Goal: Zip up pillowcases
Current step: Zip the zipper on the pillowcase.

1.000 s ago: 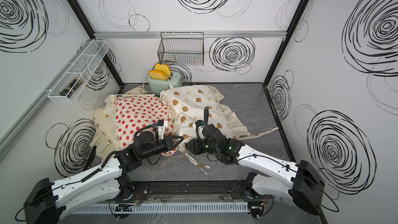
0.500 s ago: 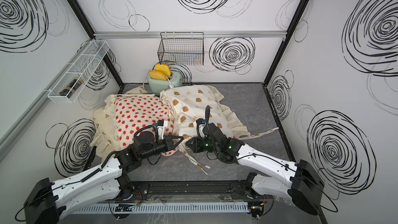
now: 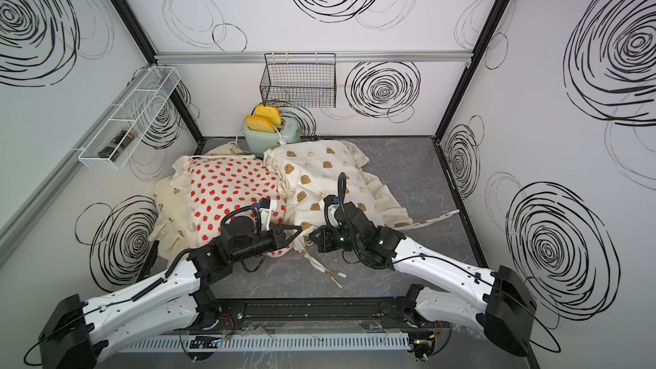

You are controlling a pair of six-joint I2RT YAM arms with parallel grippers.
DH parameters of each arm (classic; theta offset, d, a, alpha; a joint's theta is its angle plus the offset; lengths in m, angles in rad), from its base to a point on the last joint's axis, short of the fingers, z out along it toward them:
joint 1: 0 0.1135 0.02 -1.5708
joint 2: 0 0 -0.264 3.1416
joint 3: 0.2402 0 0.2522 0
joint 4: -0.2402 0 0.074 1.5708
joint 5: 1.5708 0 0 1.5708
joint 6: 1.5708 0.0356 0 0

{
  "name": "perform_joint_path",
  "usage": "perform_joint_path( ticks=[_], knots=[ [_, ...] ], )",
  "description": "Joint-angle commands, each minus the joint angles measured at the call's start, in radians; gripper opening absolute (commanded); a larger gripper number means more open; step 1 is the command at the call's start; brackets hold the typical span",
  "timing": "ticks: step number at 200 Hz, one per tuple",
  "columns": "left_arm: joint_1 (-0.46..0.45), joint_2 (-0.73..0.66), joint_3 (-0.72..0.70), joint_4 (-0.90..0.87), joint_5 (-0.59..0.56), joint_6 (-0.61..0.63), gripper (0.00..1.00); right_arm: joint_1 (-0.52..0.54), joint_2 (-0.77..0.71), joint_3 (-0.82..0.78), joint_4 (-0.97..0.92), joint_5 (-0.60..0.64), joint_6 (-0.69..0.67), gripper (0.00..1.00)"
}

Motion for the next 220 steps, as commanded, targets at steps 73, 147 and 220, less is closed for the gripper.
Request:
perform_joint_path(
  ticks=[73, 147, 220],
  knots=[
    [0.086, -0.102, 0.059, -0.066, 0.039, 0.040, 0.00, -0.077, -0.076, -0.011, -0.193, 0.107, -0.064, 0.00],
    [0.191, -0.101, 0.121, -0.147, 0.070, 0.112, 0.00, -0.105, -0.099, -0.034, -0.311, 0.096, -0.082, 0.00],
    [0.293, -0.125, 0.139, -0.178, 0.088, 0.136, 0.00, -0.128, -0.108, -0.061, -0.403, 0.099, -0.087, 0.00]
  ],
)
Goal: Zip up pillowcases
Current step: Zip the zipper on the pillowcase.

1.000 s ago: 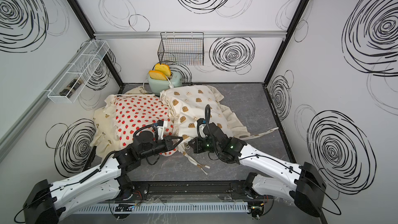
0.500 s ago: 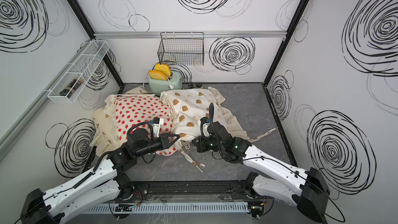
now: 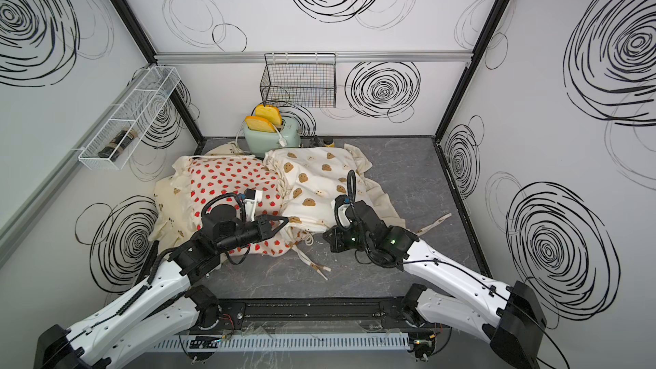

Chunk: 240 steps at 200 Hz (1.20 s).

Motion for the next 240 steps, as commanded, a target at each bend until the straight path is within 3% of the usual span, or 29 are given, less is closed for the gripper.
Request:
perform_joint_path(
  ticks=[1, 102, 240],
  knots=[
    [0.060, -0.029, 0.057, 0.034, -0.078, 0.025, 0.00, -0.041, -0.018, -0.051, -0.217, 0.098, 0.009, 0.00],
    [0.181, -0.013, 0.151, -0.031, -0.083, 0.085, 0.00, -0.186, -0.091, -0.078, -0.286, 0.049, -0.009, 0.00],
    [0.410, 0.054, 0.245, -0.063, 0.016, 0.174, 0.00, -0.295, -0.153, -0.056, -0.407, 0.033, -0.018, 0.00]
  ],
)
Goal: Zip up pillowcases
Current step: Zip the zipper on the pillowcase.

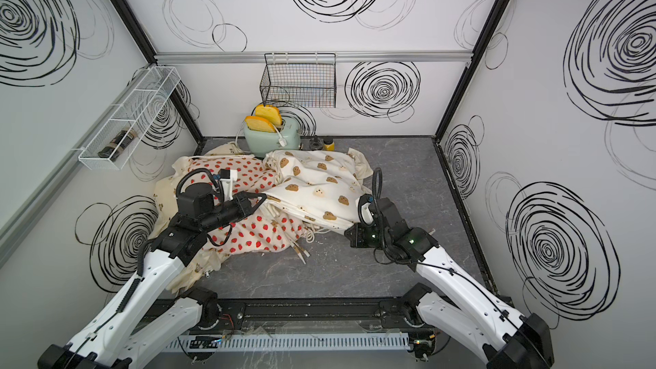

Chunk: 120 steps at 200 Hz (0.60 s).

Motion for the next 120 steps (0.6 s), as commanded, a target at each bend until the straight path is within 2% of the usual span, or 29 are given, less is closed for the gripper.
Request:
perform_joint_path(
  ticks=[1, 76, 120],
  knots=[
    [0.071, -0.009, 0.061, 0.091, -0.094, 0.030, 0.00, -0.046, -0.018, -0.015, -0.214, 0.110, 0.006, 0.00],
    [0.189, 0.002, 0.064, 0.091, -0.026, 0.047, 0.00, -0.107, -0.032, -0.002, -0.272, 0.109, -0.005, 0.00],
    [0.227, 0.010, 0.067, 0.091, -0.002, 0.062, 0.00, -0.153, -0.062, -0.002, -0.296, 0.109, -0.009, 0.00]
  ],
)
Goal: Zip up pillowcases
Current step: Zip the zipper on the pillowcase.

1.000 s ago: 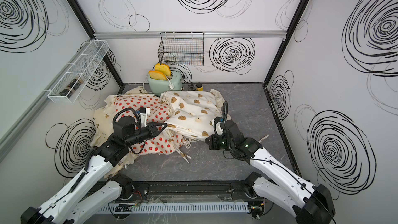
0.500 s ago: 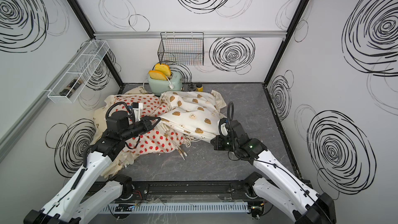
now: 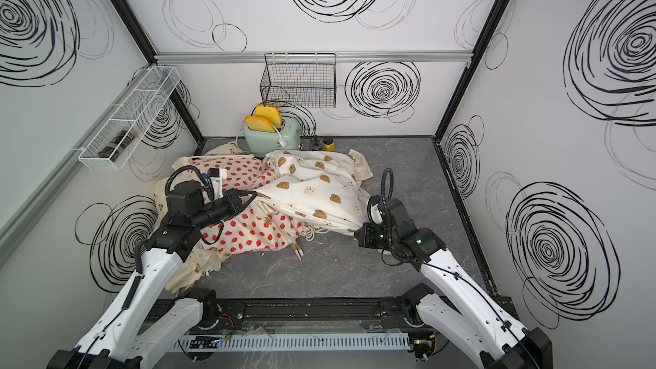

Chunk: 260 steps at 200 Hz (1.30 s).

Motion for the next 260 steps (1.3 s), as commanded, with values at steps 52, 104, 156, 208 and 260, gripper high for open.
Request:
perform_joint_path(
  ticks=[52, 104, 156, 208, 260],
  knots=[
    [-0.025, -0.006, 0.044, 0.140, -0.138, 0.015, 0.00, -0.066, -0.011, -0.008, -0.121, 0.035, -0.018, 0.07],
    [-0.242, -0.016, -0.034, 0.220, -0.272, -0.055, 0.00, -0.072, 0.016, 0.028, -0.125, 0.010, -0.049, 0.32],
    [-0.290, -0.013, -0.043, 0.220, -0.307, -0.054, 0.00, -0.081, 0.010, 0.070, -0.133, 0.038, -0.080, 0.40],
    [-0.304, -0.024, -0.054, 0.214, -0.328, -0.055, 0.00, -0.022, 0.009, 0.026, -0.153, 0.001, -0.016, 0.39],
    [-0.304, -0.022, -0.048, 0.208, -0.330, -0.051, 0.00, 0.274, 0.030, -0.023, -0.134, 0.203, 0.146, 0.42]
  ],
)
